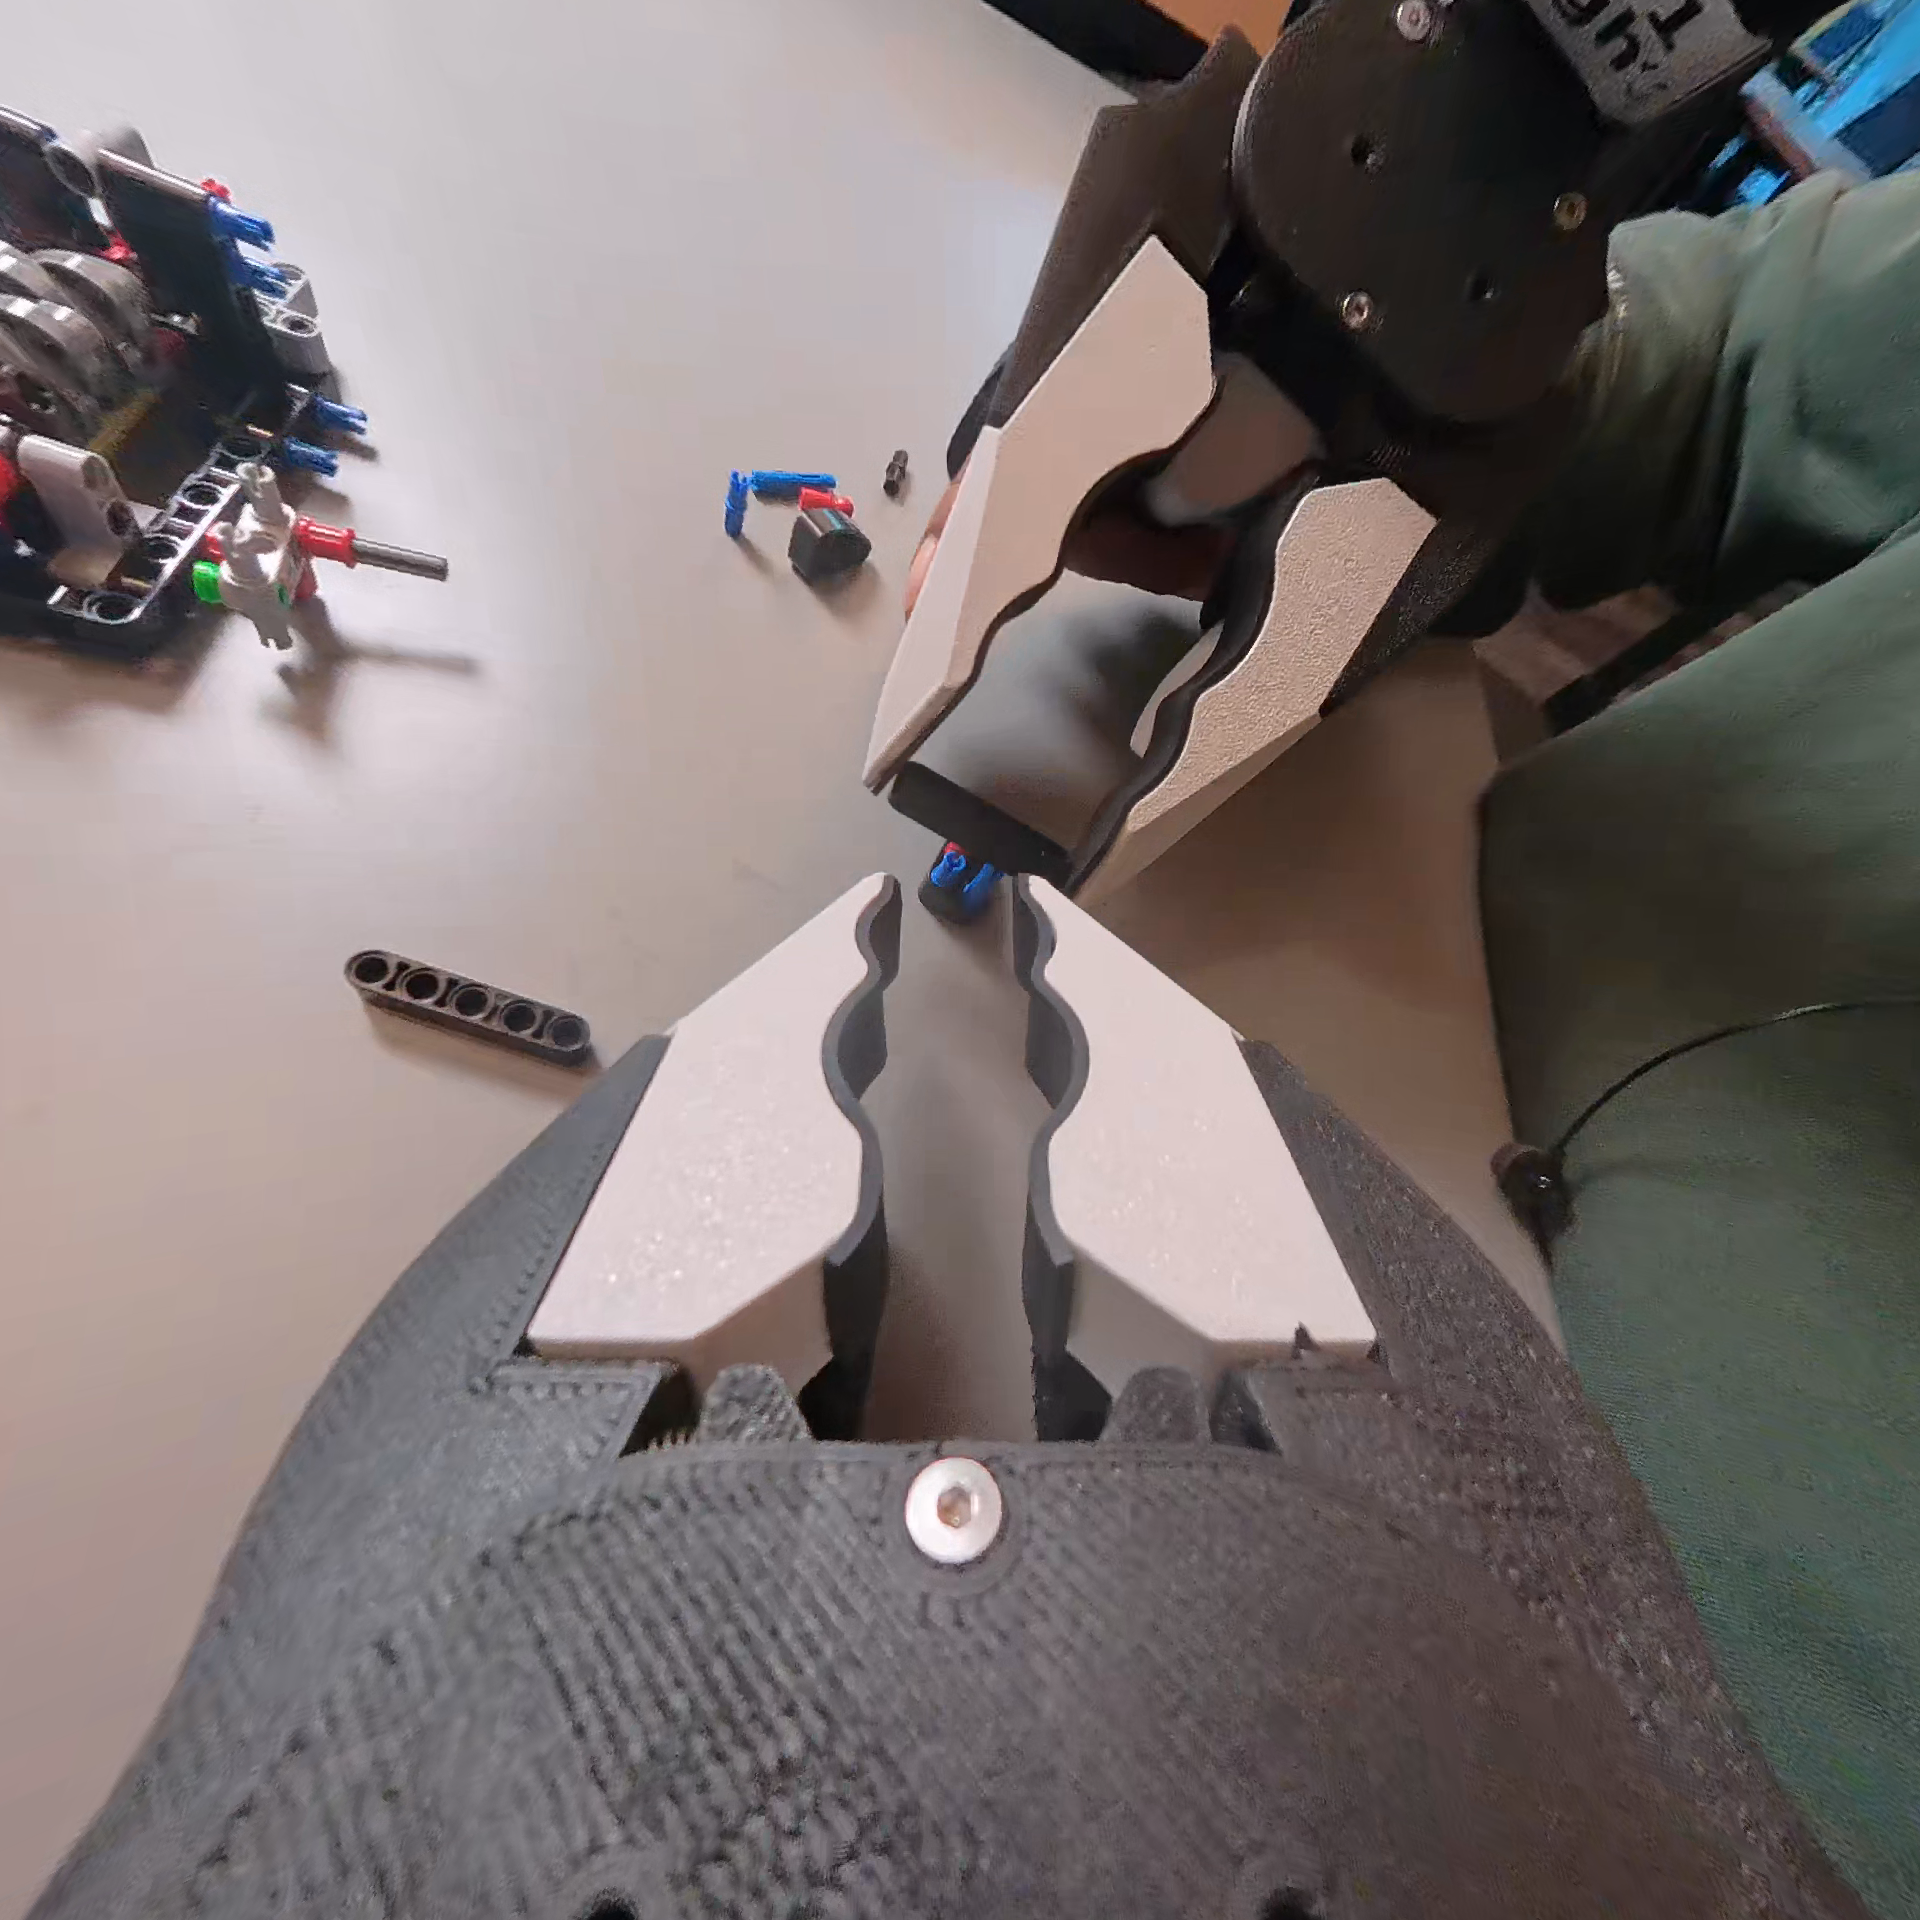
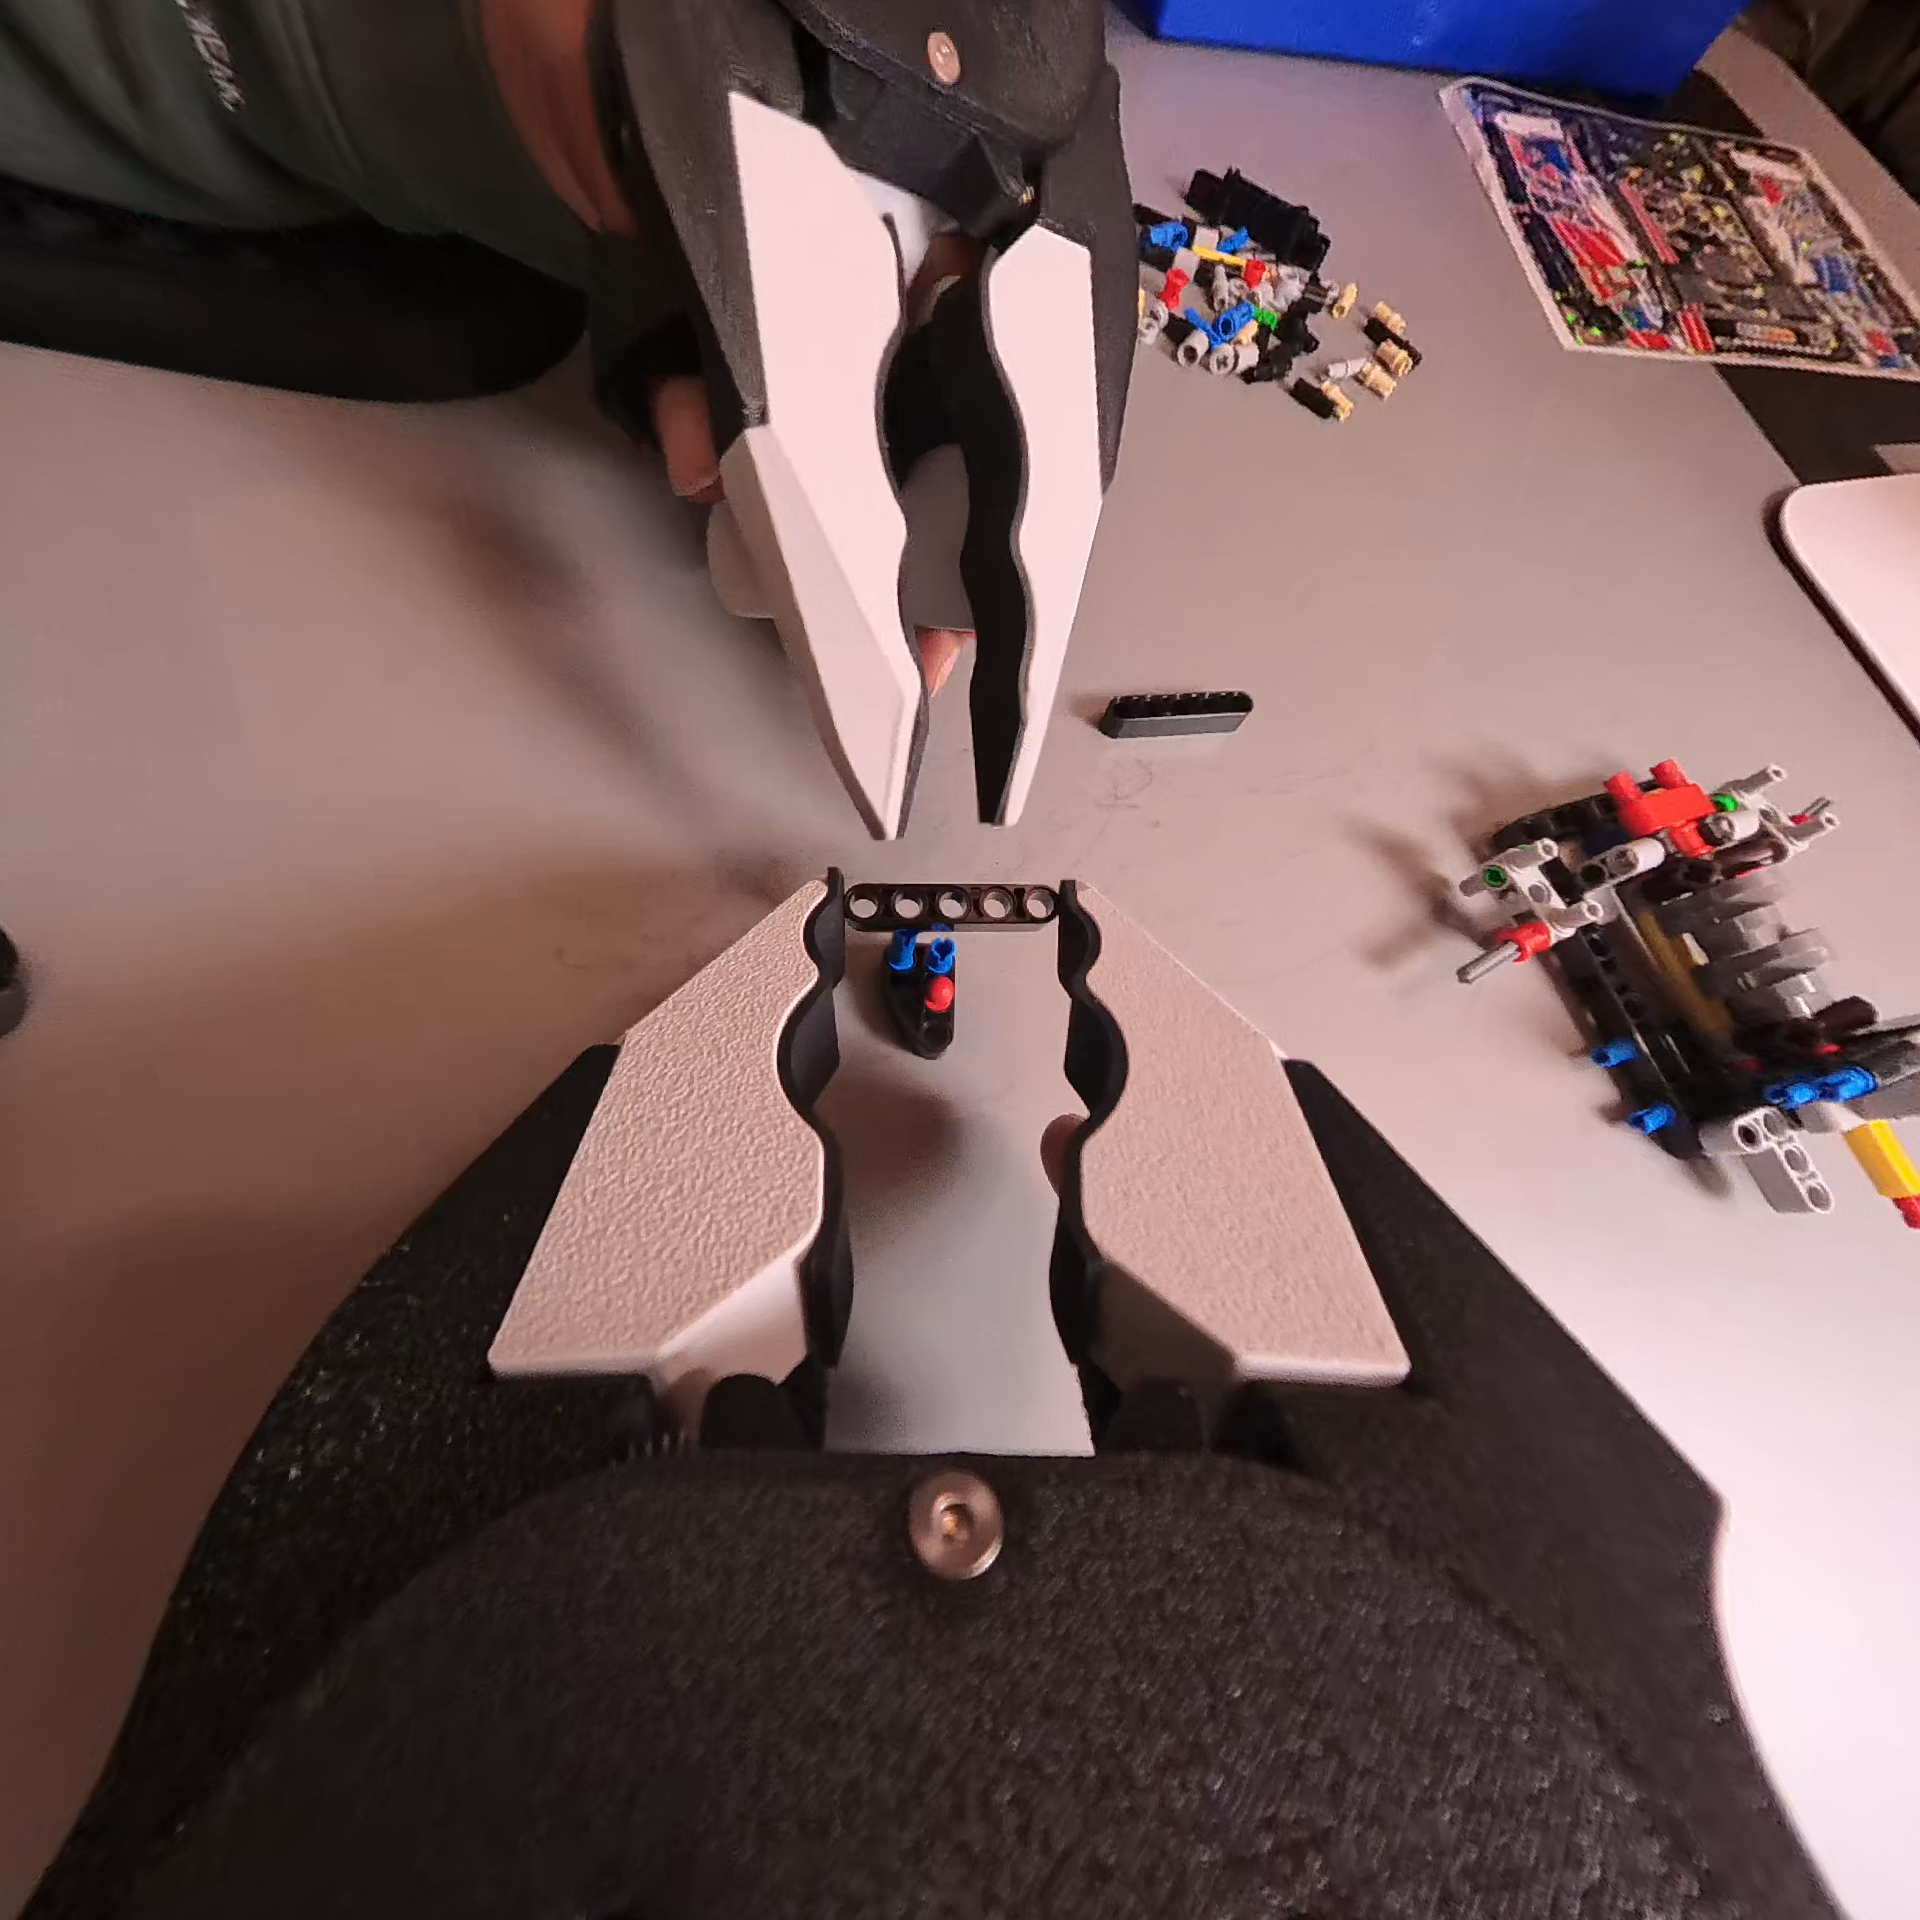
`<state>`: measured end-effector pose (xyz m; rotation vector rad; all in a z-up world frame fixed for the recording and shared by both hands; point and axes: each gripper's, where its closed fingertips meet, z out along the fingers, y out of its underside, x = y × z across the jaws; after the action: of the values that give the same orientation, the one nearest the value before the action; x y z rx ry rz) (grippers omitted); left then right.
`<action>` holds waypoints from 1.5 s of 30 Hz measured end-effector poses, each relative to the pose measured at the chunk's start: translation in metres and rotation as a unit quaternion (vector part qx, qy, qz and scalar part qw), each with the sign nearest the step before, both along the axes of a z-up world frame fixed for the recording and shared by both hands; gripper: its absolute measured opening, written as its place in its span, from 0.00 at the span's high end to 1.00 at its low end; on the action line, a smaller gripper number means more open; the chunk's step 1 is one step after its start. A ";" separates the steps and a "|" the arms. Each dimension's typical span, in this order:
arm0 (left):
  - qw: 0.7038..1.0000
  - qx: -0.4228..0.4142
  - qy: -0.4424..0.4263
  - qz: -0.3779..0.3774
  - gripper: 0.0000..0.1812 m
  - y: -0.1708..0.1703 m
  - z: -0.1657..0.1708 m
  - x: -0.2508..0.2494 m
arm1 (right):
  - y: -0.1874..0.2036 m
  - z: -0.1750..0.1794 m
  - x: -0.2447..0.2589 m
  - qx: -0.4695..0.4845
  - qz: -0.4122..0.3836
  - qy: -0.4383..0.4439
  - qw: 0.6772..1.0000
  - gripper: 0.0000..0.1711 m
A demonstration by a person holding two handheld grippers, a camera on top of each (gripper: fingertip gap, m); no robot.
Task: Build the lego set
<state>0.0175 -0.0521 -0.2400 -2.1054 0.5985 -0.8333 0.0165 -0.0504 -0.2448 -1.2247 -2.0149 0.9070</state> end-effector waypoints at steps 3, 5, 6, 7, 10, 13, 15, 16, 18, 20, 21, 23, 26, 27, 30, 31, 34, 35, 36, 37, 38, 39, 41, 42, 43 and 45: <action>1.000 0.008 0.015 0.003 0.91 0.001 -0.002 0.001 | 0.001 -0.003 -0.001 0.003 -0.005 -0.003 1.000 0.78; 1.000 0.013 0.016 0.008 0.92 0.003 -0.002 0.000 | 0.002 -0.002 -0.001 0.003 -0.008 -0.004 1.000 0.78; 1.000 0.015 0.014 0.010 0.93 0.003 -0.001 0.000 | 0.002 -0.002 -0.001 0.005 -0.008 -0.004 1.000 0.78; 1.000 0.016 0.013 0.011 0.93 0.004 -0.001 0.000 | 0.002 -0.002 -0.001 0.005 -0.008 -0.004 1.000 0.78; 1.000 0.021 0.012 0.016 0.94 0.007 0.000 0.001 | 0.004 -0.002 0.000 0.008 -0.010 -0.010 1.000 0.78; 1.000 0.022 0.011 0.016 0.94 0.007 0.000 0.003 | 0.006 -0.003 -0.001 0.010 -0.012 -0.015 1.000 0.78; 0.999 0.024 0.016 0.017 0.94 0.008 -0.001 0.003 | 0.006 -0.003 -0.002 0.010 -0.012 -0.017 1.000 0.78; 0.999 0.025 0.017 0.017 0.94 0.008 -0.001 0.003 | 0.007 -0.003 -0.002 0.011 -0.013 -0.019 1.000 0.78; 0.999 0.024 0.014 0.016 0.94 0.008 -0.001 0.004 | 0.007 -0.003 -0.002 0.011 -0.012 -0.022 1.000 0.78; 1.000 0.023 0.013 0.014 0.94 0.008 -0.002 0.005 | 0.008 -0.003 -0.002 0.009 -0.011 -0.024 1.000 0.78; 1.000 0.022 0.013 0.014 0.94 0.008 -0.002 0.005 | 0.008 -0.003 -0.003 0.009 -0.011 -0.025 1.000 0.78; 1.000 0.021 0.010 0.014 0.94 0.008 -0.002 0.005 | 0.009 -0.003 -0.003 0.013 -0.010 -0.028 0.999 0.78; 1.000 0.022 0.008 0.015 0.94 0.009 -0.001 0.005 | 0.012 -0.002 -0.004 0.016 -0.014 -0.029 0.999 0.78; 1.000 0.022 0.008 0.015 0.94 0.009 -0.001 0.005 | 0.012 -0.002 -0.004 0.014 -0.016 -0.030 0.999 0.78; 1.000 0.021 0.006 0.014 0.94 0.009 -0.001 0.005 | 0.012 -0.004 -0.004 0.015 -0.016 -0.034 0.999 0.78; 1.000 0.020 0.006 0.014 0.94 0.009 -0.001 0.005 | 0.012 -0.005 -0.004 0.014 -0.015 -0.036 0.999 0.78; 1.000 0.019 0.006 0.012 0.94 0.008 -0.002 0.006 | 0.011 -0.005 -0.004 0.016 -0.014 -0.037 0.999 0.78; 1.000 0.019 0.006 0.012 0.94 0.008 -0.002 0.006 | 0.011 -0.005 -0.004 0.017 -0.014 -0.037 0.999 0.78; 1.000 0.019 0.006 0.012 0.94 0.008 -0.002 0.006 | 0.011 -0.005 -0.004 0.017 -0.014 -0.037 0.999 0.78; 1.000 0.019 0.006 0.012 0.94 0.008 -0.002 0.006 | 0.011 -0.005 -0.004 0.018 -0.014 -0.037 0.999 0.78; 1.000 0.020 0.005 0.013 0.94 0.009 -0.002 0.006 | 0.011 -0.005 -0.004 0.018 -0.014 -0.037 0.999 0.78; 1.000 0.021 0.005 0.014 0.94 0.009 -0.001 0.006 | 0.011 -0.005 -0.004 0.018 -0.014 -0.039 0.999 0.78; 1.000 0.025 0.004 0.019 0.94 0.011 0.000 0.006 | 0.011 -0.005 -0.004 0.018 -0.015 -0.041 0.999 0.78; 0.999 0.027 0.002 0.025 0.95 0.012 0.001 0.006 | 0.011 -0.005 -0.004 0.020 -0.016 -0.042 0.999 0.78; 0.999 0.028 -0.001 0.029 0.96 0.013 0.002 0.006 | 0.011 -0.005 -0.004 0.024 -0.016 -0.044 0.999 0.78; 0.999 0.023 -0.005 0.037 0.96 0.015 0.002 0.007 | 0.011 -0.005 -0.005 0.034 -0.016 -0.047 0.998 0.78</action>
<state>0.0240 -0.0370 -0.2384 -2.0677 0.5269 -0.7824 0.0118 -0.0394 -0.2499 -1.2793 -2.0758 0.7729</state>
